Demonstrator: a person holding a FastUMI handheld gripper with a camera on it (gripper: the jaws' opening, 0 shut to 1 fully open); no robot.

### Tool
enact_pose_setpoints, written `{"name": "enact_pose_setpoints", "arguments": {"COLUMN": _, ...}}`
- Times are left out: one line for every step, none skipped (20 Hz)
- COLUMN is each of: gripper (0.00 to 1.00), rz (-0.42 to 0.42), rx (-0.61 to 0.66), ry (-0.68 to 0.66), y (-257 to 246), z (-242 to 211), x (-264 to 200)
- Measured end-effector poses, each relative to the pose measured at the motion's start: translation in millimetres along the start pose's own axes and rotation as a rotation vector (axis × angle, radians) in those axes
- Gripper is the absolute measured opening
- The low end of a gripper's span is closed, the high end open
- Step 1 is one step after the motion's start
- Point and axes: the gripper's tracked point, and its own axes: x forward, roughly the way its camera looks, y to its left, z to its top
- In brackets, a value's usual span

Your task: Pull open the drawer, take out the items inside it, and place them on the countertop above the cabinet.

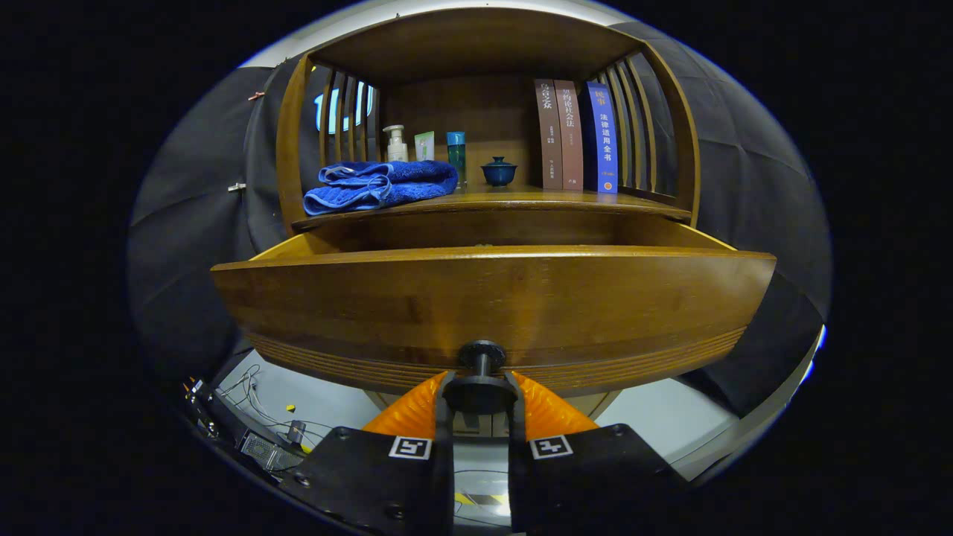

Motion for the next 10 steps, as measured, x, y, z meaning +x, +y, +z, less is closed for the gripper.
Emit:
{"name": "enact_pose_setpoints", "arguments": {"gripper": 0.33, "rz": 0.002, "rx": 0.004, "ry": 0.006, "y": 1, "z": -3, "x": -7}}
{"name": "enact_pose_setpoints", "arguments": {"gripper": 0.33, "rz": 0.000, "rx": 0.004, "ry": 0.013, "y": 0, "z": -7, "x": -13}}
{"name": "enact_pose_setpoints", "arguments": {"gripper": 0.33, "rz": 0.001, "rx": 0.005, "ry": 0.022, "y": 1, "z": -11, "x": -18}}
{"name": "enact_pose_setpoints", "arguments": {"gripper": 0.33, "rz": 0.002, "rx": 0.012, "ry": 0.034, "y": 2, "z": -16, "x": -24}}
{"name": "enact_pose_setpoints", "arguments": {"gripper": 0.33, "rz": 0.002, "rx": 0.016, "ry": 0.049, "y": 2, "z": -22, "x": -29}}
{"name": "enact_pose_setpoints", "arguments": {"gripper": 0.33, "rz": 0.002, "rx": 0.019, "ry": 0.045, "y": 1, "z": -22, "x": -33}}
{"name": "enact_pose_setpoints", "arguments": {"gripper": 0.33, "rz": 0.001, "rx": 0.017, "ry": 0.058, "y": 2, "z": -26, "x": -37}}
{"name": "enact_pose_setpoints", "arguments": {"gripper": 0.33, "rz": 0.002, "rx": 0.020, "ry": 0.058, "y": 2, "z": -27, "x": -41}}
{"name": "enact_pose_setpoints", "arguments": {"gripper": 0.33, "rz": 0.003, "rx": 0.018, "ry": 0.061, "y": 2, "z": -29, "x": -44}}
{"name": "enact_pose_setpoints", "arguments": {"gripper": 0.33, "rz": 0.003, "rx": 0.015, "ry": 0.058, "y": 2, "z": -29, "x": -45}}
